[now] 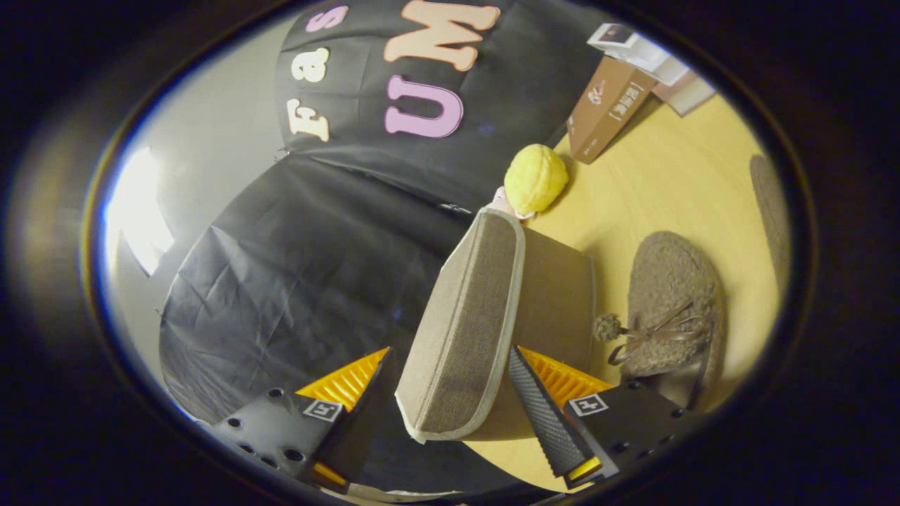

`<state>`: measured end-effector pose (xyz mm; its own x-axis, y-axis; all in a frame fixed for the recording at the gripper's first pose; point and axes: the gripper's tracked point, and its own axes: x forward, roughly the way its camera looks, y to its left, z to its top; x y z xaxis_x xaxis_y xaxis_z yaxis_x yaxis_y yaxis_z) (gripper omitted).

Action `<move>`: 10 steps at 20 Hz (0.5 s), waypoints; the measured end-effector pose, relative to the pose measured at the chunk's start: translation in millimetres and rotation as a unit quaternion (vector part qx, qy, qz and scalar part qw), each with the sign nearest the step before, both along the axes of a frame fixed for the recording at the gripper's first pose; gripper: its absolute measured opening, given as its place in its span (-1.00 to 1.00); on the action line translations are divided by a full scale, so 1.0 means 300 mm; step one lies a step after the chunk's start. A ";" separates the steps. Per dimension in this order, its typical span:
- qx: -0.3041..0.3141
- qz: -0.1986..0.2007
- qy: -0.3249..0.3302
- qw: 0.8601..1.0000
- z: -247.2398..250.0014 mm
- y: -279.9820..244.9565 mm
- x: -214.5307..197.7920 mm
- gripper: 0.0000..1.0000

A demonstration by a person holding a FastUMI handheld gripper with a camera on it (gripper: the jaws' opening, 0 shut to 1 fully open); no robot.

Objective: Open the storage box then place both shoes into the box .Put the left shoe in first, then the right shoe, with the right side of both shoes facing outward in a uniform manner.

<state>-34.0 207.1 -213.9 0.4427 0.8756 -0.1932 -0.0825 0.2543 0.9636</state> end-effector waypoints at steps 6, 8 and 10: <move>0.036 0.026 0.060 0.997 -0.065 0.056 -0.025 0.99; 0.055 0.026 0.067 0.996 -0.048 0.066 -0.016 0.97; 0.068 0.026 0.074 0.995 -0.034 0.060 -0.014 0.96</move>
